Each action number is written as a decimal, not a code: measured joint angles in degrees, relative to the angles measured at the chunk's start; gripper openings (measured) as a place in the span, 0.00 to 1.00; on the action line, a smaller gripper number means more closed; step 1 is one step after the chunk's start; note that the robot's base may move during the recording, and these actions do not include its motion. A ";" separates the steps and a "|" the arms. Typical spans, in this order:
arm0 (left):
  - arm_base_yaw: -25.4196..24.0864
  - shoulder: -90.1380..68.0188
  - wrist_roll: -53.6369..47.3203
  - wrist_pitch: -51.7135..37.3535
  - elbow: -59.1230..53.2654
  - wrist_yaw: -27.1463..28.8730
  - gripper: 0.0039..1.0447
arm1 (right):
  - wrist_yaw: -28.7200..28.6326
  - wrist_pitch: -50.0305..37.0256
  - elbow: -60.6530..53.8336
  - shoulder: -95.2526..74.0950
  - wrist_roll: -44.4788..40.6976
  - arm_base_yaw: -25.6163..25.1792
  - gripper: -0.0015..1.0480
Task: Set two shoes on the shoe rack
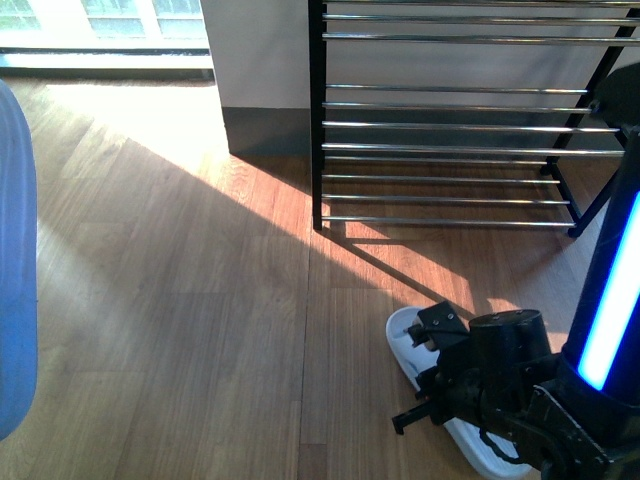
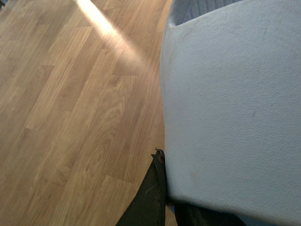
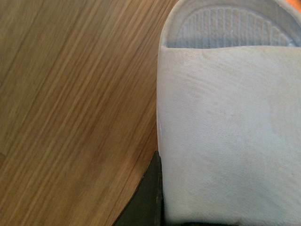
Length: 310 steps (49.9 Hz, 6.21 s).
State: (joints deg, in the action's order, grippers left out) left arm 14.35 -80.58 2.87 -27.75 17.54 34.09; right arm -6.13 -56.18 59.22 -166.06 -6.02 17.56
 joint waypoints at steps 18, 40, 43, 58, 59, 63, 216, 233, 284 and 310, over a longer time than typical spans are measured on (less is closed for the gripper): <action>0.00 0.00 0.00 0.00 0.00 0.02 0.01 | 2.62 -5.97 -25.46 33.90 4.15 -8.44 0.02; 0.00 0.00 0.00 0.00 0.00 0.02 0.01 | -8.22 29.05 -44.15 98.77 9.14 -23.69 0.02; 0.00 0.00 0.00 0.00 0.00 0.00 0.01 | -9.70 32.79 -45.40 104.56 9.31 -25.07 0.02; 0.00 0.00 0.00 0.00 0.00 0.00 0.01 | -12.57 38.29 -48.28 120.17 9.84 -27.52 0.02; 0.00 0.00 0.00 0.00 0.00 0.00 0.01 | -12.59 38.29 -48.28 120.15 9.84 -27.52 0.02; 0.00 0.00 0.00 0.00 0.00 0.02 0.01 | -12.61 38.38 -48.48 120.02 9.92 -27.54 0.02; 0.00 -0.02 0.04 0.02 0.00 0.02 0.01 | -12.79 38.58 -48.52 120.04 10.95 -27.71 0.02; 0.00 -0.02 0.04 0.02 0.00 0.02 0.01 | -8.94 34.12 -39.06 112.17 16.02 -11.78 0.02; 0.00 -0.02 0.04 0.02 0.00 0.02 0.01 | 17.31 24.39 3.61 42.84 28.20 -2.67 0.02; 0.00 -0.02 0.04 0.02 0.00 0.02 0.01 | 20.76 12.48 0.33 38.56 16.04 -1.97 0.34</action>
State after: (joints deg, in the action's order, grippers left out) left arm 14.35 -80.60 2.92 -27.73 17.54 34.11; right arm 14.63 -43.70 59.55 -127.50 10.02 15.59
